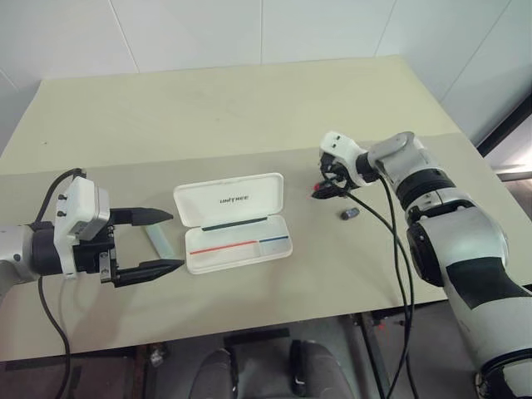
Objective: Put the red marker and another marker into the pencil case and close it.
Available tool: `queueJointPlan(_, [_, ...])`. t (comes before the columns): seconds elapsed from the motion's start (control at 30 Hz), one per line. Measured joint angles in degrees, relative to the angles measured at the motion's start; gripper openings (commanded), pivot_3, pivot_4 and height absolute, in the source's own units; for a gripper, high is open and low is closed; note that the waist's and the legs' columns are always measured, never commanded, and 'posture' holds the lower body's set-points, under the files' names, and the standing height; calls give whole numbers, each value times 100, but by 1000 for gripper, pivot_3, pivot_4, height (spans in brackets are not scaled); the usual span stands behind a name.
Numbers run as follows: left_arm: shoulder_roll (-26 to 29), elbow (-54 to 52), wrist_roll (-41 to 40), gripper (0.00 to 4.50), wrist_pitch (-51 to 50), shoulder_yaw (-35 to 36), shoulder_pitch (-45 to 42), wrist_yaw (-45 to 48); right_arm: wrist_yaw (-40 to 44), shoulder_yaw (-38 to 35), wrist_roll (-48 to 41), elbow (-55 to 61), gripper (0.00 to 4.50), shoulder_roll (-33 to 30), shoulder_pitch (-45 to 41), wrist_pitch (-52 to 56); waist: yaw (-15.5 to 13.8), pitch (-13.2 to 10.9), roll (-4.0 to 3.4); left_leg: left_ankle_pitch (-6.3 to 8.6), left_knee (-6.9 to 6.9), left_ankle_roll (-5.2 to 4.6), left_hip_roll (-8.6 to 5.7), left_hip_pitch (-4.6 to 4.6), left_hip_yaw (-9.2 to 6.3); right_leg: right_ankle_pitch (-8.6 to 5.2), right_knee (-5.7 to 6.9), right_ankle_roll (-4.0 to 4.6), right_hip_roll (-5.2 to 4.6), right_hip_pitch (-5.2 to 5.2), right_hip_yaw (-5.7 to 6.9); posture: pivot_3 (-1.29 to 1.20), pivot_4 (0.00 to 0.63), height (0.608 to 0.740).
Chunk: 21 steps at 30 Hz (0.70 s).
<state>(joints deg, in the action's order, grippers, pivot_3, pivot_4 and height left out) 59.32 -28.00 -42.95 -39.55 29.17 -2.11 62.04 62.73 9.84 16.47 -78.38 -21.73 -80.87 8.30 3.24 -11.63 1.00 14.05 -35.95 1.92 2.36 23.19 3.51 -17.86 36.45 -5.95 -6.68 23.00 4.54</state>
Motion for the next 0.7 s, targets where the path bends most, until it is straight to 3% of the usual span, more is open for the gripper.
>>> queueJointPlan(0.17, [11, 33, 0, 4500, 0, -11, -115, 14, -56, -224, -181, 27, 4200, 3, -133, 84, -6, 0, 0, 5, -5, -2, 4, -1, 11, 1, 3, 2, 3, 5, -11, 0, 150, 740])
queueJointPlan(0.7, [22, 165, 0, 4500, 0, -166, -263, 62, -93, 200, 307, 29, 4200, -487, 225, -212, 14, 0, 0, 18, -11, 1, 24, 9, 62, 1, 28, 4, 20, 53, -58, 0, 150, 740])
